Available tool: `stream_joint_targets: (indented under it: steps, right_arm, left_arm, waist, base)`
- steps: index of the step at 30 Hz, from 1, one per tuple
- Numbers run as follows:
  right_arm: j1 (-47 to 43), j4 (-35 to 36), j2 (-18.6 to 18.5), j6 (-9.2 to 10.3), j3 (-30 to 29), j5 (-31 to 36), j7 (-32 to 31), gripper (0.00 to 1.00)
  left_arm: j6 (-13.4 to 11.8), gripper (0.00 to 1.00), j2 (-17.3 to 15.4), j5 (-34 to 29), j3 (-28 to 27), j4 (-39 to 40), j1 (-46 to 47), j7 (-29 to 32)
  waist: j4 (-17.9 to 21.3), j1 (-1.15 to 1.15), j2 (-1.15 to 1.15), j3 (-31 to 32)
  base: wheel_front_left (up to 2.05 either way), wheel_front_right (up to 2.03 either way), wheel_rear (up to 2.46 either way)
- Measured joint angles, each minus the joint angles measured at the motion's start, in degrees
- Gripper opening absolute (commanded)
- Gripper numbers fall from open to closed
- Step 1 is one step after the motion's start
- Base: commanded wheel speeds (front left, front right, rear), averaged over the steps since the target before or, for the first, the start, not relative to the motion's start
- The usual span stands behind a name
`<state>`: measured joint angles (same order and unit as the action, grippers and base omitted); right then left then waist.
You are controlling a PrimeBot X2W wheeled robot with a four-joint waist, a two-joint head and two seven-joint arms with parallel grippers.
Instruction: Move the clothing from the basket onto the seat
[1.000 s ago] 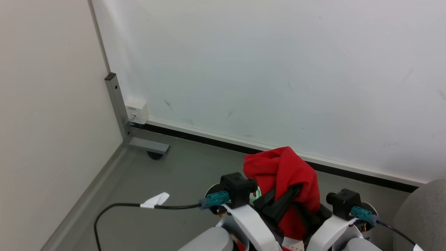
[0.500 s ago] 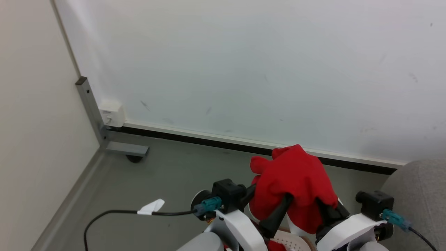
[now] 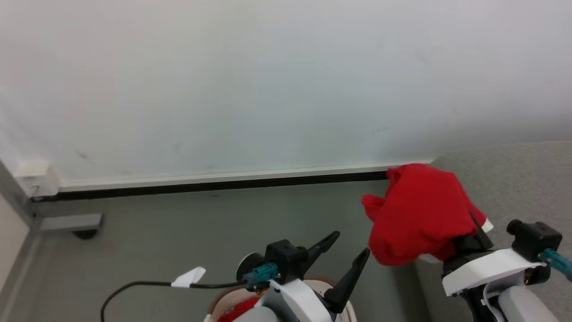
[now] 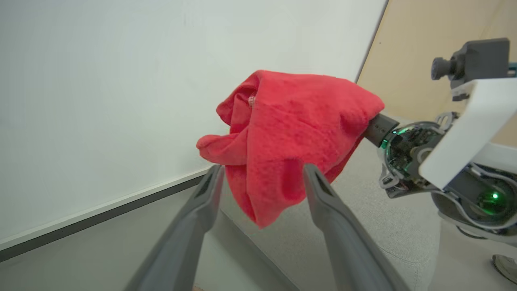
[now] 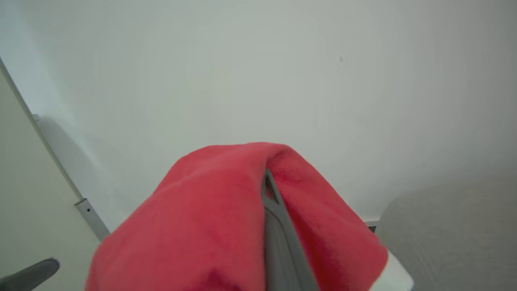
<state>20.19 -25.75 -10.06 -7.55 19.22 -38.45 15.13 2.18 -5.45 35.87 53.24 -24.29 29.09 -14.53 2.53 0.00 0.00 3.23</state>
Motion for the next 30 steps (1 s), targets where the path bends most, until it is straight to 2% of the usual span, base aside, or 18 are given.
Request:
stream_joint_targets:
  steps: [6, 9, 19, 24, 30]
  right_arm:
    - [0.2, 0.8, -2.5, 0.00, -3.6, 0.0, 0.0, 0.00]
    - [-0.5, 1.8, -2.7, 0.00, -5.0, 0.0, 0.0, 0.00]
    - [-3.1, 4.8, -2.9, 0.00, -4.9, -0.1, 0.0, 0.00]
    - [-3.1, 5.2, -3.3, 0.00, -4.9, -0.5, 0.0, 0.00]
    - [0.8, 3.1, -4.5, 0.00, -6.7, -1.5, 0.0, 0.00]
  left_arm:
    - [0.0, 1.00, 0.5, -2.5, -0.5, -0.5, 0.1, -0.5]
    - [-0.2, 1.00, 0.6, -3.8, -1.8, 0.4, 0.0, -0.5]
    - [0.4, 1.00, 0.7, -9.1, -8.0, 2.4, -2.5, -0.6]
    - [1.1, 1.00, 1.4, -11.0, -9.5, 2.1, -3.1, -0.6]
    - [1.7, 1.00, 1.9, -13.0, -10.6, 0.7, -2.2, -0.6]
  waist:
    - [7.9, 0.00, 0.00, -1.4]
    - [11.7, 0.00, 0.00, -2.0]
    - [22.4, 0.00, 0.00, -3.7]
    - [24.8, 0.00, 0.00, -4.5]
    - [23.8, 0.00, 0.00, -6.7]
  base:
    - [0.00, 0.00, 0.00]
    - [0.00, 0.00, 0.00]
    - [0.00, 0.00, 0.00]
    - [0.00, 0.00, 0.00]
    - [0.00, 0.00, 0.00]
